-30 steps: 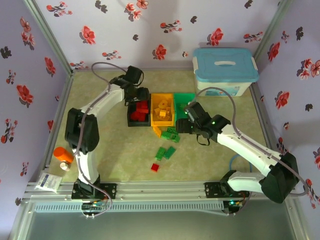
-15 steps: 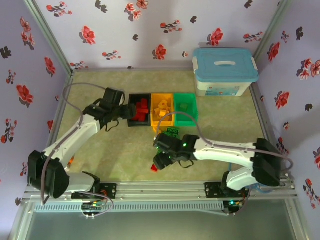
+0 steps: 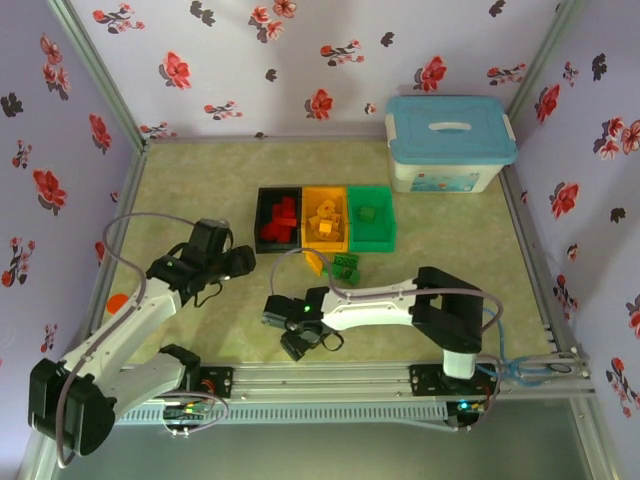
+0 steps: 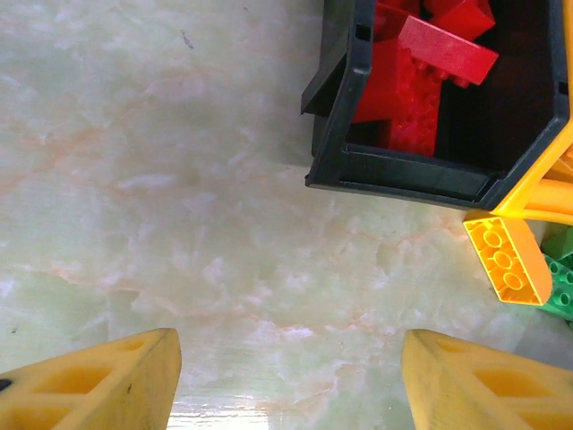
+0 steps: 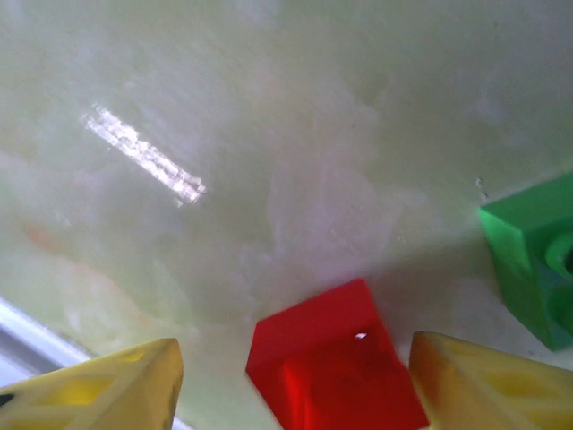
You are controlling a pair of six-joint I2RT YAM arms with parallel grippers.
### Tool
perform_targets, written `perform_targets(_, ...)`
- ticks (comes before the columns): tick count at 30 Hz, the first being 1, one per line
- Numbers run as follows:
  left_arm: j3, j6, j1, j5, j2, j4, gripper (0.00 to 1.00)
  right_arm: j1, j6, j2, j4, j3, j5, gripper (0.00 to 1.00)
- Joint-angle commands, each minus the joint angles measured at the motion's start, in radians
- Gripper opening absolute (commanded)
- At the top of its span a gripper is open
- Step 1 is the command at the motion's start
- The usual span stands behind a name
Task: Sort the legos into containers by color
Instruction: Pick up the lego from the bottom-center of the table, then place the lego in the container.
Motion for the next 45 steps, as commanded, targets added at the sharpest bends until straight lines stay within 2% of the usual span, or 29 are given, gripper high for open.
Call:
perform_targets(1, -0.012, -0.015, -0.004, -0.039, -0.038, -0.032, 0.66, 0.006, 0.038, 0.058, -0.08, 0.063, 0.067, 0.64)
perform_targets(7, -0.025, -0.019, -0.003, -0.048, -0.067, -0.045, 0.66, 0.006, 0.031, 0.105, -0.13, 0.165, 0.119, 0.35)
perform_targets(10, -0.018, -0.019, -0.002, -0.051, -0.077, -0.058, 0.66, -0.012, 0.017, 0.11, -0.17, 0.252, 0.188, 0.29)
perform_targets(16, -0.008, -0.026, -0.004, -0.054, -0.126, -0.081, 0.66, -0.175, -0.081, 0.157, -0.207, 0.519, 0.151, 0.29)
perform_targets(21, -0.034, -0.054, -0.005, -0.052, -0.218, -0.118, 0.65, -0.306, -0.193, 0.343, -0.322, 0.896, 0.147, 0.31)
perform_targets(25, -0.068, -0.077, -0.005, -0.068, -0.315, -0.183, 0.65, -0.39, -0.22, 0.495, -0.403, 1.163, 0.104, 0.31)
perform_targets(32, -0.13, -0.14, -0.005, -0.057, -0.466, -0.225, 0.65, -0.492, -0.199, 0.599, -0.312, 1.295, 0.015, 0.34)
perform_targets(39, -0.122, -0.142, -0.005, -0.042, -0.445, -0.196, 0.65, -0.523, -0.175, 0.655, -0.186, 1.375, 0.013, 0.35)
perform_targets(40, -0.116, -0.14, -0.005, -0.042, -0.44, -0.199, 0.65, -0.524, -0.171, 0.659, -0.17, 1.383, 0.018, 0.36)
perform_targets(41, -0.11, -0.138, -0.006, -0.04, -0.433, -0.202, 0.65, -0.523, -0.167, 0.662, -0.154, 1.388, 0.018, 0.43)
perform_targets(43, -0.103, -0.132, -0.007, -0.039, -0.432, -0.206, 0.65, -0.523, -0.167, 0.658, -0.135, 1.396, 0.001, 0.77)
perform_targets(45, -0.1, -0.128, -0.007, -0.038, -0.435, -0.209, 0.65, -0.523, -0.169, 0.641, -0.143, 1.394, -0.001, 0.83)
